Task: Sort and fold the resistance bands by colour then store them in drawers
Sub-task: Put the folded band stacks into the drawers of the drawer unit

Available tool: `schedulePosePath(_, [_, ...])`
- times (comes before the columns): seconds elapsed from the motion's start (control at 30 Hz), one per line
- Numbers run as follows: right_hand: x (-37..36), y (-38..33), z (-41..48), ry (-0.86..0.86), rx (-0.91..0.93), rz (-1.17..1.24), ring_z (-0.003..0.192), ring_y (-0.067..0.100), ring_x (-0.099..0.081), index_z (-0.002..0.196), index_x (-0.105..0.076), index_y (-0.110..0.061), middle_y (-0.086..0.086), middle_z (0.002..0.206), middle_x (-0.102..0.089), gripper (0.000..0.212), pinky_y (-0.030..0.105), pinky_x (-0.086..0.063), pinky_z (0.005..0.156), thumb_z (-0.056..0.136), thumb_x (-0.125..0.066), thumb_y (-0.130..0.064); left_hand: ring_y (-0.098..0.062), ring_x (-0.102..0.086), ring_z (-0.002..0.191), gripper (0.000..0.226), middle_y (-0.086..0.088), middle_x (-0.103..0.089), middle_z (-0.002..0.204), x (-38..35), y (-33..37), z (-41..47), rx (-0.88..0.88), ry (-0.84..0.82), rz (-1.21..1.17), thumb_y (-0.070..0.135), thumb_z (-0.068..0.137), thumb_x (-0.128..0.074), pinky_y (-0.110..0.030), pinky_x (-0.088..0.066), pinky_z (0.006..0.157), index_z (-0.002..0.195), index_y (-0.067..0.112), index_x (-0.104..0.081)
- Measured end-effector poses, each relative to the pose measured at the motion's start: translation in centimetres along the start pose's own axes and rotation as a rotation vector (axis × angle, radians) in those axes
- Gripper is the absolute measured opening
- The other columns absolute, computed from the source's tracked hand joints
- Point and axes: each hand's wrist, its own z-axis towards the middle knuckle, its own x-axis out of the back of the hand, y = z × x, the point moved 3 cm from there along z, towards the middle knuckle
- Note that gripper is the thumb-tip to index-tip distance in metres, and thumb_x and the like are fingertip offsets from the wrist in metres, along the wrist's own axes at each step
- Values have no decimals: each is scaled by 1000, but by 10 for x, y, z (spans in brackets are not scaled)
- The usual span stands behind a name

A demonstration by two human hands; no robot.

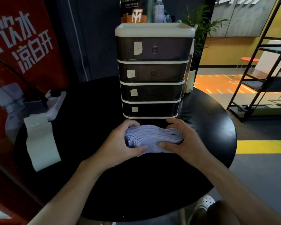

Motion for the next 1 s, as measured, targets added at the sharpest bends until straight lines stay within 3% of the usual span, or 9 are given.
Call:
schedulePosePath(0.1, [0,0,0,-11,-14,-46,90,-15,-57,116,-60,-23,-16,103,-63,56,1,-40,73,68,-89,-22,-5,-63,101,75,16,-55,119,-1,0,0,-9,10,-7,41,64,-79,-24,-52,88,133,34,-52])
schedulePosePath(0.2, [1,-1,-1,-24,-10,-51,85,-11,-59,107,-63,-25,-14,96,-64,46,3,-42,70,69,-88,-22,-6,-62,100,58,15,-56,111,-1,2,0,-41,1,9,35,66,-78,-22,-50,84,121,27,-61])
schedulePosePath(0.3, [3,-1,-3,-56,4,-32,80,-7,-61,110,-62,-21,-10,95,-66,45,6,-43,70,73,-85,-13,-8,-61,102,45,12,-56,108,1,0,0,-53,3,6,31,65,-81,-21,-51,84,107,25,-64])
schedulePosePath(0.4, [2,0,-3,-63,21,-36,81,-6,-61,115,-59,-21,-9,98,-66,48,6,-43,72,75,-80,-6,-4,-62,98,51,13,-58,109,4,-3,-2,-38,-8,29,24,66,-89,-16,-49,79,108,30,-62])
schedulePosePath(0.53, [2,1,-3,2,36,-64,94,-15,-57,114,-57,-27,-20,104,-63,50,0,-39,76,74,-82,-10,-5,-68,88,55,12,-64,104,5,-4,-3,12,28,-29,15,69,-89,-20,-53,73,112,35,-61])
schedulePosePath(0.77, [0,6,-5,3,48,-52,94,-3,-62,117,-56,-29,-14,104,-66,52,7,-44,79,75,-79,-8,-10,-66,104,67,7,-61,119,7,-9,-1,59,87,-93,29,63,-91,-29,-57,87,118,46,-56])
schedulePosePath(0.9, [4,9,-3,87,1,76,91,-4,-63,121,-52,-30,-12,102,-65,56,11,-49,74,76,-83,-17,-11,-67,98,68,2,-60,120,8,-3,-2,80,129,-184,16,75,-86,-25,-57,80,131,32,-51])
schedulePosePath(1.0, [6,13,-3,116,-51,149,92,-1,-62,122,-53,-32,-11,109,-60,50,17,-51,70,79,-79,-29,-7,-59,113,66,7,-55,127,6,0,-2,91,140,-182,33,74,-80,-24,-51,90,132,32,-48])
